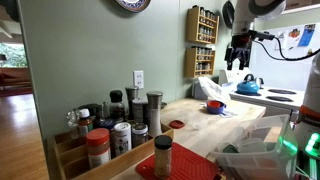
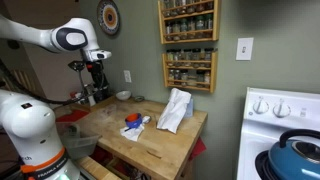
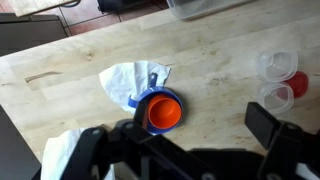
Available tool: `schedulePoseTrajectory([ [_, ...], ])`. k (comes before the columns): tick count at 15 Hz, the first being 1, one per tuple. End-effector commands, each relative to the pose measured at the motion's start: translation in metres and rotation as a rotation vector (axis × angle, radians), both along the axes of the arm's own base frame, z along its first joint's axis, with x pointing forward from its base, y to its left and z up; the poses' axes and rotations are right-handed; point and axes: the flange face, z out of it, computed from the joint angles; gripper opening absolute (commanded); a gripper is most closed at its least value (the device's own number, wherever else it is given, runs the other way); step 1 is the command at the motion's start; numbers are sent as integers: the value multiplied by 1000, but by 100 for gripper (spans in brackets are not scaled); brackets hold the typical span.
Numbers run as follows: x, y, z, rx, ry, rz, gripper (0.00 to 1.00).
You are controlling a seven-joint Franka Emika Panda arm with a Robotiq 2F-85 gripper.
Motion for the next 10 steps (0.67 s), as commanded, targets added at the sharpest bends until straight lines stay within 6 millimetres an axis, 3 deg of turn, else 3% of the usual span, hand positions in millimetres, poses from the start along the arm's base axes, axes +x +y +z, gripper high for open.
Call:
schedulePoseTrajectory([
  [1,-1,-1,-4,-1,10,-1,100],
  [5,31,30,-17,37,55,43,100],
  [10,84,89,-46,91,106,88,100],
])
